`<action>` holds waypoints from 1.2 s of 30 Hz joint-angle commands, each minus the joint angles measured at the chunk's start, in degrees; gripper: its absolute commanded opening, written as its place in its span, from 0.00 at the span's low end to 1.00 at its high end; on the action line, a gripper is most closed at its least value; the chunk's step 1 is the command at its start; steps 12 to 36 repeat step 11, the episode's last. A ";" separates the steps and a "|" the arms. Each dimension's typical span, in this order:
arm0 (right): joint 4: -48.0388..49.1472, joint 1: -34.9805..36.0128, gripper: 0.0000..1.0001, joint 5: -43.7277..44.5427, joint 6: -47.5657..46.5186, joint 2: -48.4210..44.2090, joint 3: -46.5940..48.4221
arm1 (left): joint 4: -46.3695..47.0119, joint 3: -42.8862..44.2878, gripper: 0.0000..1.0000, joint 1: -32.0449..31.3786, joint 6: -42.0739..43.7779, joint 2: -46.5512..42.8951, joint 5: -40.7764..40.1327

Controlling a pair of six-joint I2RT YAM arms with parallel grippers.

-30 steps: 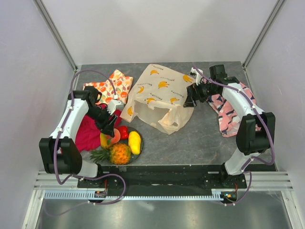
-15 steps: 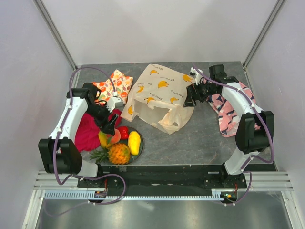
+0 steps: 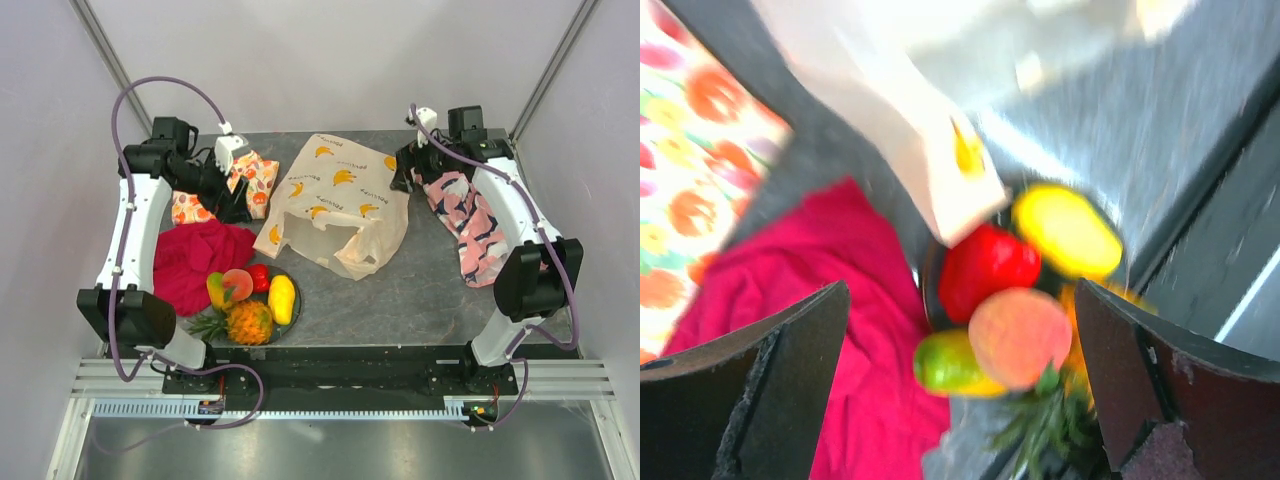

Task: Take the fake fruits out of the plastic bag

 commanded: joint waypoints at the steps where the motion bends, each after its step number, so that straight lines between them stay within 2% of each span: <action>1: 5.75 -0.28 0.98 15.11 8.28 -0.89 4.85 | 15.17 5.44 0.99 -0.72 -15.88 0.24 1.61; 5: 8.66 -0.19 0.98 20.95 11.56 -0.45 5.29 | 27.67 5.79 0.99 -1.07 -25.80 -0.56 -5.08; 10: 11.03 -0.19 0.98 19.11 11.21 -1.07 4.50 | 30.17 9.31 0.99 -1.16 -30.39 1.38 -11.57; 11: 11.30 -0.19 0.98 17.71 11.13 -1.42 4.67 | 30.78 9.05 0.99 -1.16 -33.45 1.11 -13.07; 36: 11.30 -0.19 0.98 17.71 11.13 -1.42 4.67 | 30.78 9.05 0.99 -1.16 -33.45 1.11 -13.07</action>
